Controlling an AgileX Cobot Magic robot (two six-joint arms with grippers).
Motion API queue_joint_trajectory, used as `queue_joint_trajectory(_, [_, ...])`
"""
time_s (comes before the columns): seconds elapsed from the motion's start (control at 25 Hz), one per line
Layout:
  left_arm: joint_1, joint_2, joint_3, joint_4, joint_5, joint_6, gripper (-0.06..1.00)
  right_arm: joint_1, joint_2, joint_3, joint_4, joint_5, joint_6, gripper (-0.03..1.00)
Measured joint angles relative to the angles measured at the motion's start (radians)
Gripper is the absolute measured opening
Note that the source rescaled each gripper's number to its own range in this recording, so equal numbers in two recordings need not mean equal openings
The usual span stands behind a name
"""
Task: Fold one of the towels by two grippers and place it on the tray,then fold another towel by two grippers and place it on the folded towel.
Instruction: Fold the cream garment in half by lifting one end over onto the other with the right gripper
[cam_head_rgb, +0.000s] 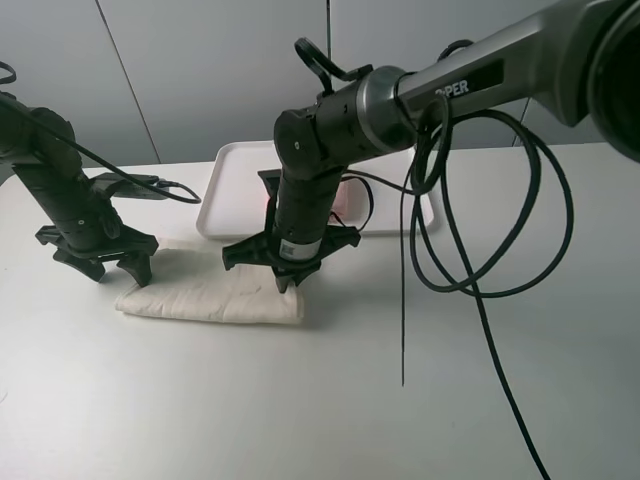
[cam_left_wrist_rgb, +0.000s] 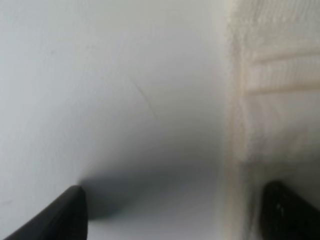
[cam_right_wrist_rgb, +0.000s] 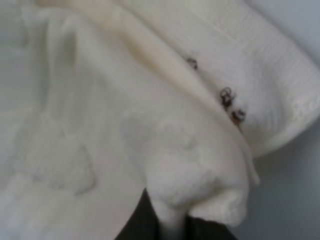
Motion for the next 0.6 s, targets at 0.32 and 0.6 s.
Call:
queue_joint_trajectory(0.32, [0.0, 0.0, 0.0, 0.0, 0.0, 0.0, 0.9, 0.0, -0.086, 0.0, 0.062, 0.0, -0.042, 0.07])
queue_joint_trajectory(0.6, [0.0, 0.0, 0.0, 0.0, 0.002, 0.0, 0.9, 0.0, -0.088, 0.002, 0.35, -0.025, -0.198, 0.07])
